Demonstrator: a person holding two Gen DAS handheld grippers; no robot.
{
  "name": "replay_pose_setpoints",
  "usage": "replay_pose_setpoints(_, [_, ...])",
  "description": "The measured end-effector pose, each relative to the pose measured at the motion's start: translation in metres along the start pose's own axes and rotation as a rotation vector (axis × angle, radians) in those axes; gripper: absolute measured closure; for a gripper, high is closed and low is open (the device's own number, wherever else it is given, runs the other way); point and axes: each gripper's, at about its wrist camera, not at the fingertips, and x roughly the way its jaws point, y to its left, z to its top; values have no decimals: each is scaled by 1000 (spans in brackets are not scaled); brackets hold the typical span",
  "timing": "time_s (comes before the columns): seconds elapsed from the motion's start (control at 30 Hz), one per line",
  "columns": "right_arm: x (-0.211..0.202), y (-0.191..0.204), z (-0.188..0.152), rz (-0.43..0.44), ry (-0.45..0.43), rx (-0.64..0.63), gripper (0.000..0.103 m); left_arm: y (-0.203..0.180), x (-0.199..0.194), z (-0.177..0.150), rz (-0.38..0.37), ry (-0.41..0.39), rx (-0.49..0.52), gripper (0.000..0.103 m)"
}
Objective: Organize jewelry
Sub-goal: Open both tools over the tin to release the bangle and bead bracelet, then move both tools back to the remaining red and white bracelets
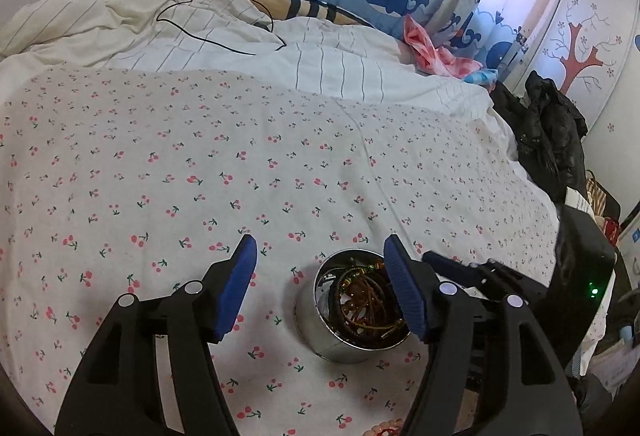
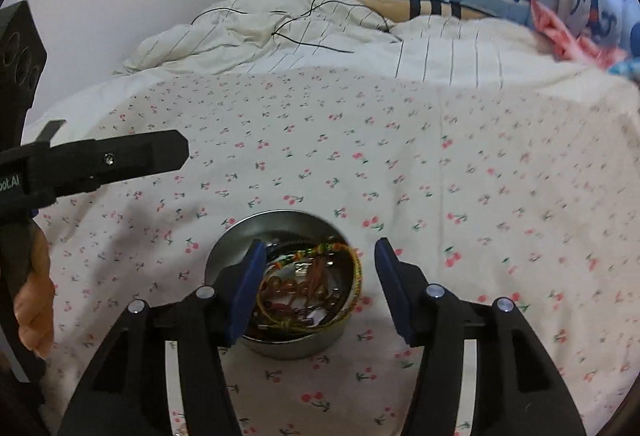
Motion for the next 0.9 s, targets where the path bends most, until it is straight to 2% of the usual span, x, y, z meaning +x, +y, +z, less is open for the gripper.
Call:
replay_pose_setpoints(0.13, [0, -11, 2, 28, -15, 47, 49, 1, 0, -1, 1, 3, -1, 39])
replay_pose_setpoints(0.27, [15, -18, -2, 173, 49, 131, 48, 1, 0, -1, 1, 3, -1, 38])
replay_pose_setpoints(0.37, [15, -23, -1, 217, 44, 155, 48, 3, 1, -2, 2, 5, -5, 37])
replay_pose_setpoints(0.5, [16, -12, -1, 212, 48, 100, 48, 4, 2, -3, 1, 9, -4, 36])
replay_pose_setpoints(0.67, [28, -1, -5, 234, 109, 67, 47, 3, 3, -4, -1, 17, 2, 35])
replay_pose_setpoints(0.73, [24, -3, -3, 214, 100, 70, 37, 2, 4, -6, 1, 21, 4, 35])
replay_pose_setpoints(0.9, [12, -11, 1, 150, 83, 69, 33, 1, 4, -7, 0, 25, 8, 34])
